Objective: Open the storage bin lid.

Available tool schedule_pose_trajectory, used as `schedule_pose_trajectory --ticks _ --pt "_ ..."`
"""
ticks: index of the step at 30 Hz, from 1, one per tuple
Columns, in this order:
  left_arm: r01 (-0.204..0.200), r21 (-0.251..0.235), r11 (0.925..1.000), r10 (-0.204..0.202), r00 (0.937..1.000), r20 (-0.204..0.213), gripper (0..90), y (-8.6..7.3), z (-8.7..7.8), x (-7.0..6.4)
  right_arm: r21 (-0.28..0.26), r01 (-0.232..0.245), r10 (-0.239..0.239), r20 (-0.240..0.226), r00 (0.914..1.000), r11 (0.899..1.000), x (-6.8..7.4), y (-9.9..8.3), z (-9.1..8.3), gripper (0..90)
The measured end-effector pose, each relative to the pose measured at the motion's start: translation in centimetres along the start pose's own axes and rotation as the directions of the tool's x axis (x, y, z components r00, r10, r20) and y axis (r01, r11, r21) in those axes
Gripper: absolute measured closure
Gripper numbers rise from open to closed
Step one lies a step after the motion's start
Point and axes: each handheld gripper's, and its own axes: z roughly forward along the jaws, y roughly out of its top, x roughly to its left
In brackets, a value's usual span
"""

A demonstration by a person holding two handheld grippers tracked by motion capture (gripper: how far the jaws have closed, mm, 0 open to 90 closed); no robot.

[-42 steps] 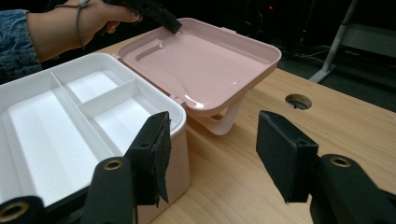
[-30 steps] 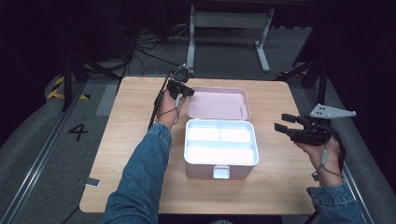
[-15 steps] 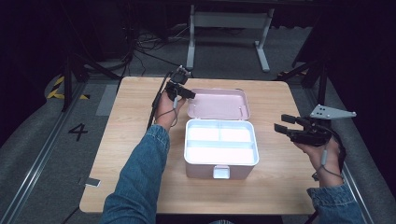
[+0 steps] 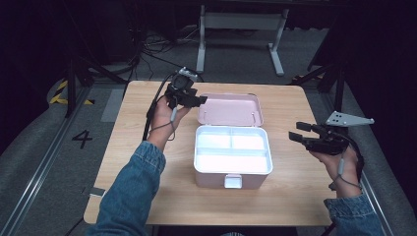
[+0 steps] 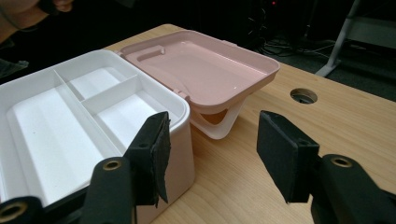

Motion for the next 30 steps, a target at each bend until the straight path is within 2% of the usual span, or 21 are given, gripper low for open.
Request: schedule_pose_trajectory --ticks 6,11,15,24,27,30 --pt "-0.049 -0.006 0.9988 0.049 0.9985 0.026 47.3 -1.3 -3.9 -1.8 0.008 0.006 -0.006 -0.008 0.9999 1.0 -0.1 0.6 0.9 45.1" --pt "-0.058 0.003 0.9983 0.058 0.9968 0.054 47.6 -3.5 -6.7 -2.9 0.037 0.005 -0.004 -0.021 0.9998 0.999 -0.4 0.7 2.0 45.1" --pt "-0.066 0.045 0.9968 0.066 0.9978 0.007 47.4 -5.4 -7.8 -3.4 0.045 0.011 -0.01 -0.036 0.9993 0.999 -0.5 1.1 2.6 45.1" --pt "-0.037 0.071 0.9968 0.038 0.9993 -0.009 46.4 -9.6 -9.4 -3.9 0.067 0.019 -0.016 -0.051 0.9986 0.998 -0.5 1.1 3.1 44.7" --pt "-0.058 0.1 0.9933 0.062 0.9975 -0.034 45.4 -10.5 -9.5 -4.4 0.074 0.022 -0.019 -0.049 0.9986 0.997 -0.7 0.9 2.8 43.8" --pt "-0.064 0.117 0.9911 0.068 0.9972 -0.032 44.7 -11.0 -9.6 -4.5 0.082 0.018 -0.014 -0.048 0.9988 0.996 -0.9 0.7 2.7 43.3"
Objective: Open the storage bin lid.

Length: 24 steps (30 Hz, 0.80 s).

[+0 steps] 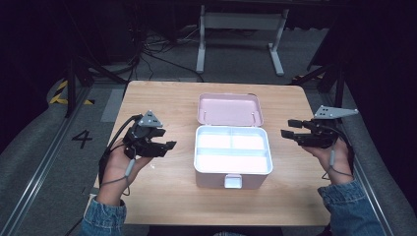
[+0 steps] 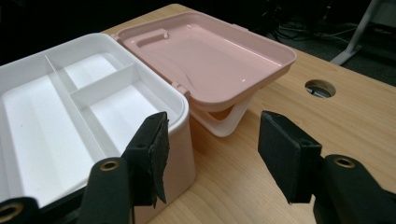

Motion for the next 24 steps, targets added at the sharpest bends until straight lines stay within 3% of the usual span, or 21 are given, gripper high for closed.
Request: schedule_pose_trajectory --ticks 3,4,7,9,11,15,18,21,24 --pt "0.02 0.005 0.9998 -0.02 0.9998 0.008 43.3 -0.8 0.1 0.3 0.026 -0.009 0.009 0.001 1.0 1.0 -0.3 -0.4 -0.2 43.0" --pt "0.023 0.037 0.999 -0.024 0.9996 0.016 42.3 -1.3 0.3 0.8 0.039 -0.012 0.012 0.006 0.9999 0.999 -0.5 -0.7 -0.3 43.0" --pt "0.034 0.068 0.9971 -0.036 0.9992 0.018 41.3 -1.9 0.8 1.1 0.055 -0.008 0.008 0.015 0.9999 0.998 -0.6 -1.0 -0.3 43.0" --pt "0.048 0.116 0.992 -0.05 0.9987 0.012 40.0 -2.6 1.4 1.5 0.069 -0.016 0.015 0.02 0.9997 0.997 -0.7 -1.3 -0.4 43.1" --pt "0.063 0.131 0.9894 -0.064 0.9979 0.006 40.1 -3.2 2.0 1.7 0.075 -0.023 0.021 0.023 0.9995 0.997 -0.9 -1.5 -0.4 43.1" --pt "0.097 0.185 0.978 -0.1 0.995 0.005 40.6 -4.2 3.4 2.0 0.099 -0.019 0.016 0.032 0.9993 0.995 -0.9 -1.8 -0.2 42.9" --pt "0.11 0.248 0.9624 -0.111 0.9937 -0.01 40.7 -4.9 4.6 2.2 0.111 -0.014 0.01 0.036 0.9993 0.994 -0.8 -1.9 0.0 42.5" --pt "0.141 0.277 0.9504 -0.139 0.9899 -0.028 40.5 -5.5 5.6 2.3 0.122 -0.014 0.01 0.035 0.9993 0.992 -0.8 -2.1 0.2 42.1" --pt "0.136 0.294 0.946 -0.134 0.9905 -0.027 41.0 -5.8 6.3 2.2 0.146 -0.022 0.017 0.039 0.9991 0.989 -1.0 -2.5 0.6 41.8"
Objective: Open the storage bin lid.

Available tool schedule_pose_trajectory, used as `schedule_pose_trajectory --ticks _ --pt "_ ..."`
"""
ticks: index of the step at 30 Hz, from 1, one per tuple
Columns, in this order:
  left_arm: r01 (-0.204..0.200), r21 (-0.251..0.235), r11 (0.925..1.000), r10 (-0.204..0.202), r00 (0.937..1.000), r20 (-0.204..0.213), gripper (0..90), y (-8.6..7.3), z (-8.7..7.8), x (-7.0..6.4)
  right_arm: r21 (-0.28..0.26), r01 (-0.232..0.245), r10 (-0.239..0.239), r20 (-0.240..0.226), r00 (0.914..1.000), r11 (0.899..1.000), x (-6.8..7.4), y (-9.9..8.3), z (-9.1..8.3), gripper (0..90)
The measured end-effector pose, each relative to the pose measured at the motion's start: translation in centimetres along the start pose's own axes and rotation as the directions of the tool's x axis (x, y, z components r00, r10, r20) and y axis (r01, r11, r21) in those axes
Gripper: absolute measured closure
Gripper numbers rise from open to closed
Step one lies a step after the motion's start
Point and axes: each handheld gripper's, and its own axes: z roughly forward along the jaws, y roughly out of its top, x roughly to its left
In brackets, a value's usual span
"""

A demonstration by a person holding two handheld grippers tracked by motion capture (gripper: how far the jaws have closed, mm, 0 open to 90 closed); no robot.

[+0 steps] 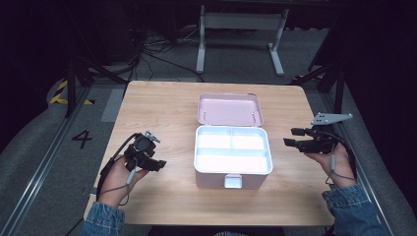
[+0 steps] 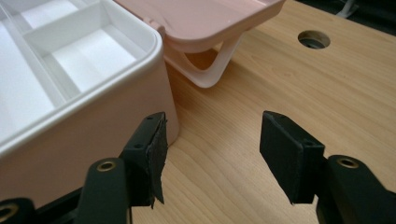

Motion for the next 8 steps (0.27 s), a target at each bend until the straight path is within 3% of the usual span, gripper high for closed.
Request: schedule_pose_trajectory --ticks 4,8 --pt "0.015 0.035 0.9993 -0.016 0.9999 0.006 41.3 -0.1 1.1 0.2 0.019 -0.008 0.008 -0.002 1.0 1.0 -0.2 -0.4 0.4 41.8" --pt "0.051 0.034 0.9981 -0.051 0.9987 0.004 41.6 -0.4 1.6 0.9 0.038 -0.014 0.014 -0.006 0.9999 0.999 -0.3 -0.6 0.9 41.7"
